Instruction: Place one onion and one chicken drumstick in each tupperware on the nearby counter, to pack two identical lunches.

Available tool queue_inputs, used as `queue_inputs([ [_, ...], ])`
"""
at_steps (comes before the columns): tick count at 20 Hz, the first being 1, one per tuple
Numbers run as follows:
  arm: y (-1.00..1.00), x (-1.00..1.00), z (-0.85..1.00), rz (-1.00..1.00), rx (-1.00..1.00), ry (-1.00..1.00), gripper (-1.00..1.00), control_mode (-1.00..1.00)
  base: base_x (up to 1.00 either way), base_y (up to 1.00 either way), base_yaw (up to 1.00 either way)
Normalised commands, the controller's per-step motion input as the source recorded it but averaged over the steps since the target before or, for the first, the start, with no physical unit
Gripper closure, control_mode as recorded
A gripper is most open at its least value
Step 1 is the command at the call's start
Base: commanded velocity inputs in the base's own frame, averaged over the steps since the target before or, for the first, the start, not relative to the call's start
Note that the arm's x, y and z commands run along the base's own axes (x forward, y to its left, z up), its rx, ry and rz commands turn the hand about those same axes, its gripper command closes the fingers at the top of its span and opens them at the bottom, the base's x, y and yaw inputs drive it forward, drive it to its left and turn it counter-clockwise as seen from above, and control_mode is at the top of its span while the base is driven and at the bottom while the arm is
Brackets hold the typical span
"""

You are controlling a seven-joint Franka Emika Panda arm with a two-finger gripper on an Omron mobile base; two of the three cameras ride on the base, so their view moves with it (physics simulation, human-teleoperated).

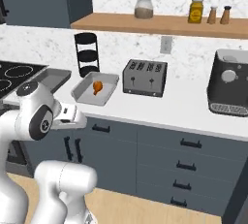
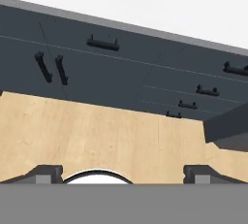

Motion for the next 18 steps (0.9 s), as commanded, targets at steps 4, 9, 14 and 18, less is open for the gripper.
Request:
queue_inputs([
  [4, 0.0, 0.0, 0.0, 0.0, 0.0, 0.0, -1.0, 1.0, -0.68, -1.0, -0.11],
  [9, 0.0, 0.0, 0.0, 0.0, 0.0, 0.0, -1.0, 1.0, -0.8, -1.0, -0.1],
  [14, 0.0, 0.0, 0.0, 0.0, 0.0, 0.0, -1.0, 1.0, -0.28, -1.0, -0.09],
  [18, 0.0, 0.0, 0.0, 0.0, 0.0, 0.0, -1.0, 1.0, 0.0, -1.0, -0.05],
])
